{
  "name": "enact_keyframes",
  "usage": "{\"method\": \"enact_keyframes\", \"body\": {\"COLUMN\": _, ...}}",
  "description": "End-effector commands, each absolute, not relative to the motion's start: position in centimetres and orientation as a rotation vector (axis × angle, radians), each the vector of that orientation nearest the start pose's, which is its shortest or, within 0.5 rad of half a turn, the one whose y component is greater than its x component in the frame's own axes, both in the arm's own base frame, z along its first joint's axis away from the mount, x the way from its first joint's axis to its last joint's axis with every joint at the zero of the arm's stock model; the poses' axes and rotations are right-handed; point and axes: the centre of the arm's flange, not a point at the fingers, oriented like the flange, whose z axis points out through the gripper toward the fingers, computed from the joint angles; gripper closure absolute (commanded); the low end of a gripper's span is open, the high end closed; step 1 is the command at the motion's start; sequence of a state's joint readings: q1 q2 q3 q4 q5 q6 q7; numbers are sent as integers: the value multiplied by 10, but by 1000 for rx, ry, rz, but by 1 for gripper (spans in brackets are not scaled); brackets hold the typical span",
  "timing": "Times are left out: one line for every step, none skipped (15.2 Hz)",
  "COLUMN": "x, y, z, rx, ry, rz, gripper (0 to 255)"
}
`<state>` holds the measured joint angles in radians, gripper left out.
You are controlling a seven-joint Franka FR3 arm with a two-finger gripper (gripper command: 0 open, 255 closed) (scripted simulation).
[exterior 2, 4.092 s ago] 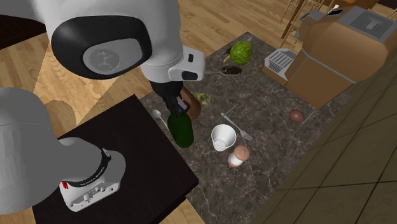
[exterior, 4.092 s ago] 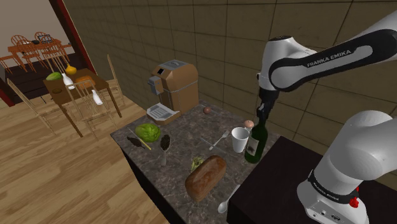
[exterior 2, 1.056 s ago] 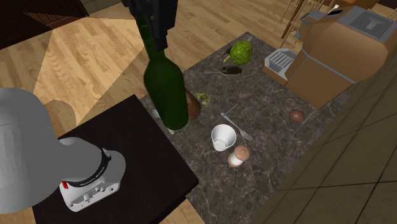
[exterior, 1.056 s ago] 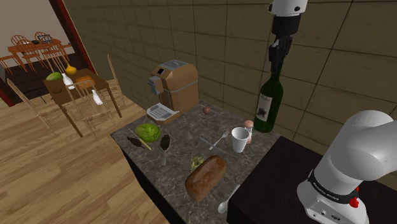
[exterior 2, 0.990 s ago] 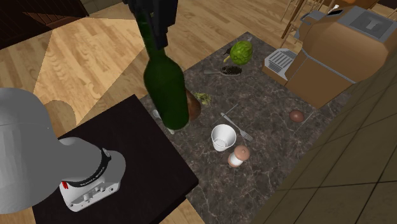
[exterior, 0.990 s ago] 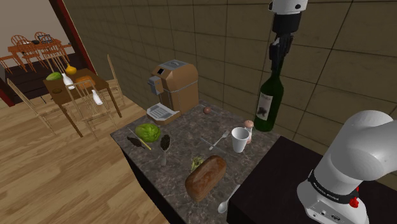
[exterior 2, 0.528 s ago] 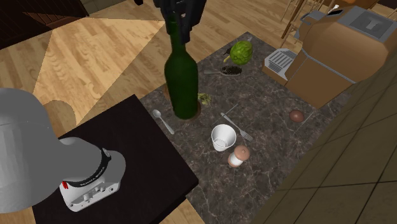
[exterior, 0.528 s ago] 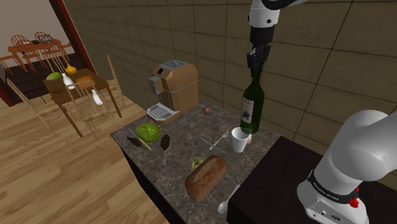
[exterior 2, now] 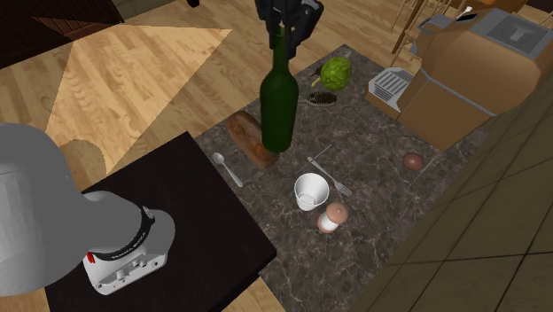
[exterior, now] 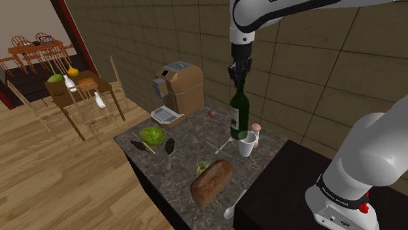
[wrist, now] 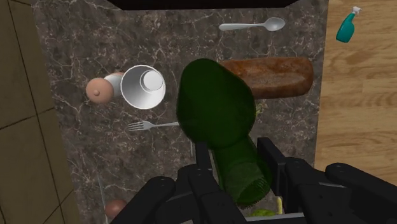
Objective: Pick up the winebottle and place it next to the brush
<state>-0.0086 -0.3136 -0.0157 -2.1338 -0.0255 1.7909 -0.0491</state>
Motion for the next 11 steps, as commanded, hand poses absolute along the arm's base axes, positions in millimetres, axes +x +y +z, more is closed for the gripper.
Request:
{"method": "enact_keyframes", "body": {"x": 480, "y": -6, "z": 519, "rx": -3159, "ry": -50, "rz": 45, "gripper": 255}}
{"method": "enact_keyframes", "body": {"x": 491, "y": -3, "z": 512, "rx": -3159, "ry": -50, "rz": 45, "gripper": 255}}
{"method": "enact_keyframes", "body": {"x": 502, "y": 0, "z": 505, "rx": -3159, "ry": -50, "rz": 45, "gripper": 255}}
{"method": "enact_keyframes", "body": {"x": 512, "y": 4, "z": 498, "rx": -3159, "ry": -50, "rz": 45, "gripper": 255}}
{"method": "enact_keyframes", "body": {"x": 523, "y": 7, "z": 491, "rx": -3159, "ry": -50, "rz": 45, "gripper": 255}}
{"method": "enact_keyframes", "body": {"x": 534, "y": 11, "z": 484, "rx": -3159, "ry": -50, "rz": 45, "gripper": 255}}
{"method": "enact_keyframes", "body": {"x": 545, "y": 14, "z": 478, "rx": -3159, "ry": -50, "rz": 45, "gripper": 255}}
{"method": "enact_keyframes", "body": {"x": 556, "y": 18, "z": 471, "rx": -3159, "ry": -50, "rz": 45, "gripper": 255}}
{"method": "enact_keyframes", "body": {"x": 566, "y": 21, "z": 464, "rx": -3159, "ry": -50, "rz": 45, "gripper": 255}}
{"method": "enact_keyframes", "body": {"x": 577, "y": 24, "z": 457, "rx": -3159, "ry": -50, "rz": 45, "gripper": 255}}
{"method": "enact_keyframes", "body": {"x": 588, "y": 28, "z": 450, "rx": -3159, "ry": -50, "rz": 45, "gripper": 255}}
